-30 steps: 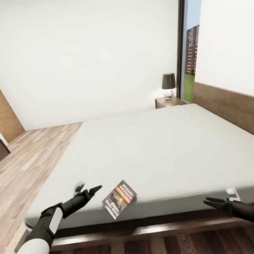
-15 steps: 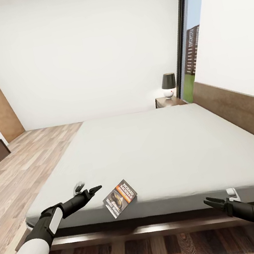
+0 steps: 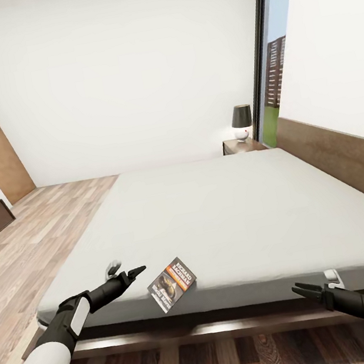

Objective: In the bedroom, move the book from the bed onto either nightstand, and place the two sandals side by side next to the bed.

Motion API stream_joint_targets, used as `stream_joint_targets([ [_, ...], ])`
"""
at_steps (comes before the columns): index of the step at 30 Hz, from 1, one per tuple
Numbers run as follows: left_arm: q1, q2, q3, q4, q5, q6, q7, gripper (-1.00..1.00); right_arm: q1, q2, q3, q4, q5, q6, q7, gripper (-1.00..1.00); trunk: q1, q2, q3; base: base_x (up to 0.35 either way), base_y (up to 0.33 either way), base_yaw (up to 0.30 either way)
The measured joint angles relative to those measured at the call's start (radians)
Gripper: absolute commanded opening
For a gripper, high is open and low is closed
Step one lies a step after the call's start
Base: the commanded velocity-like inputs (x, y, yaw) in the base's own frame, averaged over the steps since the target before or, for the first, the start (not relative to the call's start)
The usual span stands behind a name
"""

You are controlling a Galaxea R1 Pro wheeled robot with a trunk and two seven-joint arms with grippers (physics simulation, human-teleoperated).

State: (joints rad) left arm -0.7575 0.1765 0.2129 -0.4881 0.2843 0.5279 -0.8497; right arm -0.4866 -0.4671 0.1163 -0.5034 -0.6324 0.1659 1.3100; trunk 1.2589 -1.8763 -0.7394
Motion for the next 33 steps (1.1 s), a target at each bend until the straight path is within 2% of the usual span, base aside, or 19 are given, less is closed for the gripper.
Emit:
stream_joint_targets([
  [33,0.000,0.000,0.000,0.000,0.000,0.000,-0.001,1.00,0.000,0.000,0.000,0.000,0.000,-0.002,-0.001,1.00,0.000,0.000,0.000,0.000,0.000,0.000],
])
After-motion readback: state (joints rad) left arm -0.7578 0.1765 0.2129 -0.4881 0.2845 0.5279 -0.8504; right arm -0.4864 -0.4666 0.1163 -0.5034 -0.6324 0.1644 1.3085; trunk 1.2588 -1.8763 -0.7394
